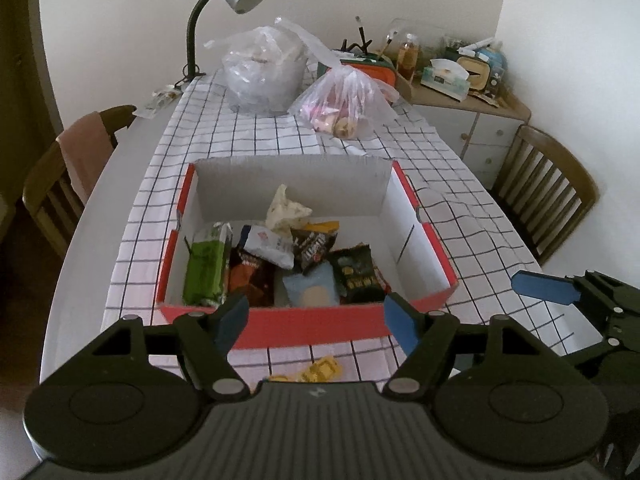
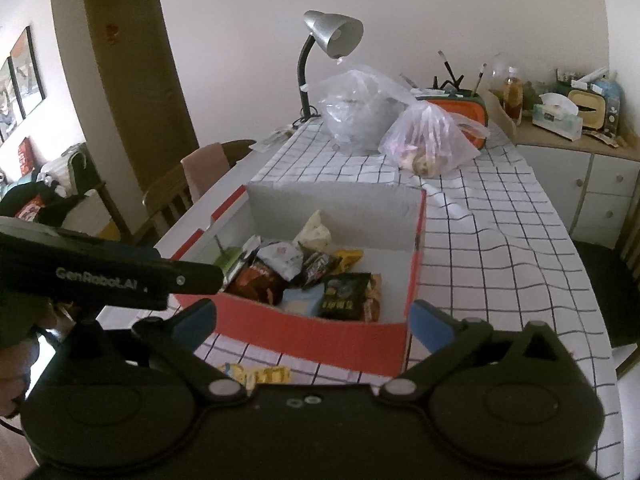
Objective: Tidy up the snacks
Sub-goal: 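Withdraw both grippers from the box toward the remaining snacks on the cloth, then grasp the teal-wrapped candy with the left gripper while the right grasps the yellow Minion packet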
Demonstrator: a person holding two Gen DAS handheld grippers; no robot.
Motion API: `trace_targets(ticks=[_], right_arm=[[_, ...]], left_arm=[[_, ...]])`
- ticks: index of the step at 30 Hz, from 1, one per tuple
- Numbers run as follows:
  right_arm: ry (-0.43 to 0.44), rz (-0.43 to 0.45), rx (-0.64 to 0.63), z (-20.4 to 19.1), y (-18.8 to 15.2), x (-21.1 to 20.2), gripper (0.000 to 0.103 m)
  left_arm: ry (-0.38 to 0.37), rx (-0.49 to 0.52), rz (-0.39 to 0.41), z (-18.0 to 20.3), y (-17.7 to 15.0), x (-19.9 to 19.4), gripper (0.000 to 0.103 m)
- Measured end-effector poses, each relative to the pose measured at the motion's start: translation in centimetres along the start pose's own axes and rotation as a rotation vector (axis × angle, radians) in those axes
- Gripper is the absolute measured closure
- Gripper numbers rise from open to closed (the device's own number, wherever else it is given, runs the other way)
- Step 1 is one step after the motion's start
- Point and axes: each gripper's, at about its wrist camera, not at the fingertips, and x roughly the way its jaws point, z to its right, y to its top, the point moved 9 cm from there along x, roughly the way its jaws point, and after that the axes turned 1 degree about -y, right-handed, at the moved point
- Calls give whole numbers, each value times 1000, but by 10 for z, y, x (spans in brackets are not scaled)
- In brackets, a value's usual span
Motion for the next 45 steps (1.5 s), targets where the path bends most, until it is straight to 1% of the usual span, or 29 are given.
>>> trace_targets(ticks=[8, 13, 19, 23, 26, 27, 28, 30, 32, 34, 36, 40, 45], right_arm=[[15, -37, 6, -4, -25, -1, 0], [21, -77, 8, -8, -46, 7, 0], [19, -142, 21, -14, -74, 25, 1], [8, -179, 17, -20, -87, 37, 1], [-4, -201, 30, -22, -92, 43, 1], [-8, -207, 35, -23, -93, 45, 2], [-11, -214, 40, -23, -95, 45, 2], [-20, -226, 43, -23, -98, 47, 2], [-28, -235, 44, -22, -100, 49, 3], [-35, -241, 53, -20, -102, 50, 3], [-38, -246, 61, -19, -103, 51, 3], [-38, -250, 62, -18, -103, 54, 4], [-32, -245, 60, -17, -101, 55, 5]], left_arm=[[5, -11, -28, -14, -24, -2, 29], [0, -5, -71, -27, -39, 5, 29], [8, -11, -136, -46, -60, 25, 29], [36, -42, -185, -63, -73, 45, 29], [55, -99, -238, -80, -82, 64, 30], [65, -120, -257, -87, -86, 71, 32], [69, -137, -278, -91, -90, 77, 39], [70, -162, -322, -96, -98, 88, 49], [80, -178, -342, -100, -103, 94, 50], [85, -196, -352, -103, -108, 98, 59], [82, -219, -344, -104, -108, 99, 60], [75, -209, -343, -100, -105, 100, 69], [69, -238, -343, -104, -107, 98, 70]])
